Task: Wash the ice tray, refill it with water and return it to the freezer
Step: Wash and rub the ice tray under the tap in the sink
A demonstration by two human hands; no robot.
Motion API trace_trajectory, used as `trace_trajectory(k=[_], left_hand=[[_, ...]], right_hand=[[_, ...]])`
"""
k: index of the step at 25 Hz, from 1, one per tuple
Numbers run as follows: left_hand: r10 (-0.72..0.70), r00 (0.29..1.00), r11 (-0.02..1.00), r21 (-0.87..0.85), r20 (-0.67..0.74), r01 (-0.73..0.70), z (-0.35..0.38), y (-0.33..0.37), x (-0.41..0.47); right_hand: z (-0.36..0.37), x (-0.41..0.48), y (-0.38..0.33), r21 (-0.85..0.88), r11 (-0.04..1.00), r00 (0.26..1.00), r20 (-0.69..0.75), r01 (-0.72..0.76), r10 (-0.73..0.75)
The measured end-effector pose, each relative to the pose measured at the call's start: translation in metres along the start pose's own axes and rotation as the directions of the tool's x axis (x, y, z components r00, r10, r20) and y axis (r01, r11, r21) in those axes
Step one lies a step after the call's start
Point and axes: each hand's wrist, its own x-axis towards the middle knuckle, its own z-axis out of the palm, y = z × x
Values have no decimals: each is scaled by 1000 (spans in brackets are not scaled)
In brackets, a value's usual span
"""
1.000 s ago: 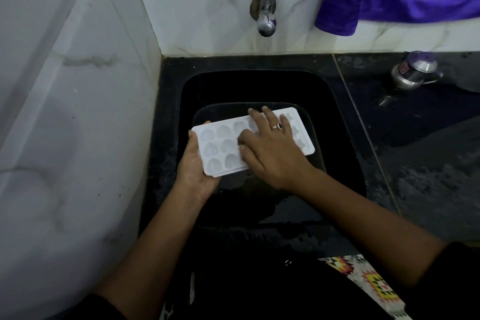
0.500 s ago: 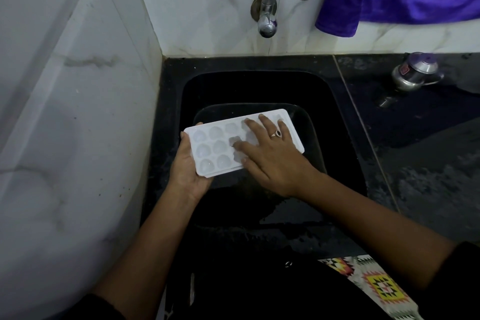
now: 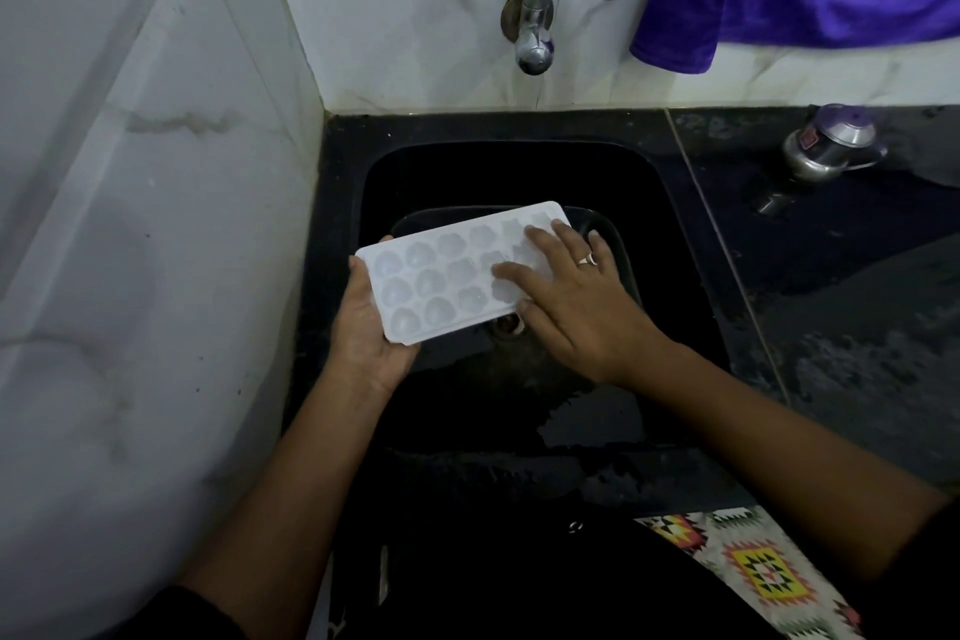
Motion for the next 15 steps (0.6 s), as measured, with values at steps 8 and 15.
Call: trace_trajectory(k=[8, 15], left_hand=[[-69, 994, 996, -54, 80, 73, 1, -8, -1], [3, 999, 1000, 2, 51, -4, 6, -3, -10]], right_hand=[[-4, 7, -6, 5, 1000, 1000, -8, -15, 15], [-3, 5, -7, -14, 1000, 1000, 29, 12, -12]])
